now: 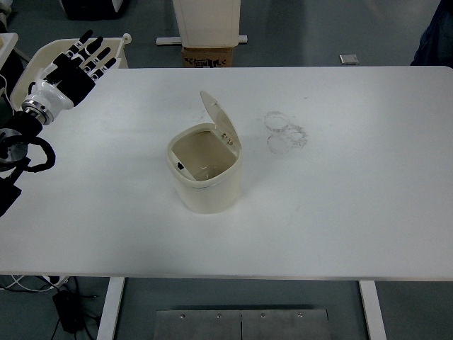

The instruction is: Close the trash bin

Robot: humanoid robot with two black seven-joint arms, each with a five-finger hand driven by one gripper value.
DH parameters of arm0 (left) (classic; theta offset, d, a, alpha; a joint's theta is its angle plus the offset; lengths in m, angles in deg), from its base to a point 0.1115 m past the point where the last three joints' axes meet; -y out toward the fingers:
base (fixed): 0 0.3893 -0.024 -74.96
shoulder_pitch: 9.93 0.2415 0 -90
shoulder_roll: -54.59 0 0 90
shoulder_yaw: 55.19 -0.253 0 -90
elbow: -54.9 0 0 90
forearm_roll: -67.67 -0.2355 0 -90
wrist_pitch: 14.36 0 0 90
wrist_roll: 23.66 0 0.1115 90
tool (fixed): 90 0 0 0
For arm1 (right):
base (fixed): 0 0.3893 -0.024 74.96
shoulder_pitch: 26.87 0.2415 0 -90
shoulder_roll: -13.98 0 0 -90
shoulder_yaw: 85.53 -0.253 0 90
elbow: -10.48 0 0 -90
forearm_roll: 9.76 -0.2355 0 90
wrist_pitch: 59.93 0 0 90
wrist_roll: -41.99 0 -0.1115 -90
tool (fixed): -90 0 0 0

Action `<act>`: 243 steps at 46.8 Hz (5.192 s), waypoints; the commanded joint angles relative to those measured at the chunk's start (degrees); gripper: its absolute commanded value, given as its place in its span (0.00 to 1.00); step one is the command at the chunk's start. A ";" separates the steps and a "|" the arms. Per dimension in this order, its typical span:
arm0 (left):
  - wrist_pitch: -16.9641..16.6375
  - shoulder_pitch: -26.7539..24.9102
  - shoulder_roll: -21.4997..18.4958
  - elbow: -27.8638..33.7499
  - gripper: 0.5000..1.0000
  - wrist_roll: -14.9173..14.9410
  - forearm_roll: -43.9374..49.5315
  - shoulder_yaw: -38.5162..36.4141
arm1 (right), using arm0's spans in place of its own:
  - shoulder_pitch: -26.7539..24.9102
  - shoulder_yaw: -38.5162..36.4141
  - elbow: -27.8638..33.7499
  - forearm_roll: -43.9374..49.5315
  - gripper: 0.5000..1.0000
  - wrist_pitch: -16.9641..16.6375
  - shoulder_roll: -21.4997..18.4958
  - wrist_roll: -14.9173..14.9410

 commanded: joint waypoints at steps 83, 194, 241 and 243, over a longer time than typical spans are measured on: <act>-5.93 -24.94 -17.67 29.70 1.00 1.12 -5.45 -23.98 | 0.02 0.00 0.00 0.00 0.99 -0.01 0.00 0.00; 7.80 -31.63 -19.25 51.06 1.00 7.36 -49.49 -37.70 | 0.02 0.00 0.00 0.00 0.99 -0.01 0.00 0.00; 7.80 -25.73 -20.48 52.38 1.00 7.27 -49.75 -37.70 | 0.02 0.00 0.00 0.00 0.99 0.08 0.00 0.00; 7.80 -25.73 -20.48 52.47 1.00 7.27 -49.75 -37.70 | 0.02 0.00 0.00 0.00 0.99 -0.01 0.00 0.00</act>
